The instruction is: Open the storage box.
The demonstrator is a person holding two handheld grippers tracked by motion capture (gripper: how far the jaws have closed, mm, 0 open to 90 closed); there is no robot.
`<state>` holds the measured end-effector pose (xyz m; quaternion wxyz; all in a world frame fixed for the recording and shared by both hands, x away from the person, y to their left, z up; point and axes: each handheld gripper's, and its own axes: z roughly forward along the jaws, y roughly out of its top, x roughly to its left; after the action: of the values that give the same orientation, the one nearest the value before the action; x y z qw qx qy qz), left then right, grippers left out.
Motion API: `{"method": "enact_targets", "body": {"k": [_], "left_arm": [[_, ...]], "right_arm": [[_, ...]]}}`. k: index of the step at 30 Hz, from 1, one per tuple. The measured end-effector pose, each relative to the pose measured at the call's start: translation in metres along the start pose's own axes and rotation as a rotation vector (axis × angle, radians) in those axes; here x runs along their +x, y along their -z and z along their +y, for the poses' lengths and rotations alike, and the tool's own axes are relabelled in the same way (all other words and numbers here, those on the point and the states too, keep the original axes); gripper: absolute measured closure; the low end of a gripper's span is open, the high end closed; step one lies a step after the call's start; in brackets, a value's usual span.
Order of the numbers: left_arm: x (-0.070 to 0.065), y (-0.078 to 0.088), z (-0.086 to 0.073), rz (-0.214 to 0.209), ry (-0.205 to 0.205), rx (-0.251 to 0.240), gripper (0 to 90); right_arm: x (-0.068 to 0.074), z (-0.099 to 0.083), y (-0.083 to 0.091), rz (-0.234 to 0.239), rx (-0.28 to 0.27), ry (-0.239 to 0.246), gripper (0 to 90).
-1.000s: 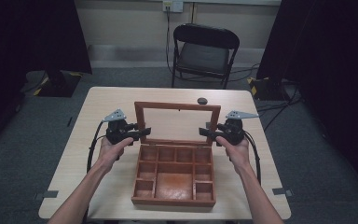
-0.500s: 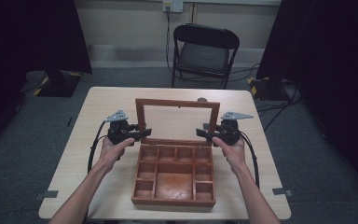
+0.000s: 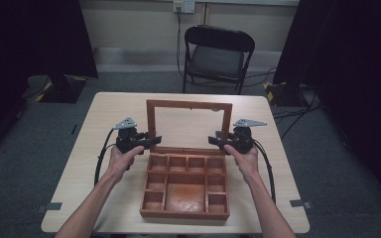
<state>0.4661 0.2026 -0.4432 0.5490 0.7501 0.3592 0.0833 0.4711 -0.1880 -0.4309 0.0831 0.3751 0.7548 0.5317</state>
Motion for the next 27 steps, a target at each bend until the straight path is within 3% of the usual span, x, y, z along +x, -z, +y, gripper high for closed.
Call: {"method": "enact_targets", "body": {"k": [17, 27], "left_arm": [[0.01, -0.009, -0.005, 0.014, 0.025, 0.029, 57.7], [0.017, -0.016, -0.01, 0.004, 0.082, 0.042, 54.8]], "right_arm": [[-0.011, -0.003, -0.011, -0.014, -0.013, -0.053, 47.8], [-0.018, -0.009, -0.018, -0.022, 0.018, -0.091, 41.0]]}}
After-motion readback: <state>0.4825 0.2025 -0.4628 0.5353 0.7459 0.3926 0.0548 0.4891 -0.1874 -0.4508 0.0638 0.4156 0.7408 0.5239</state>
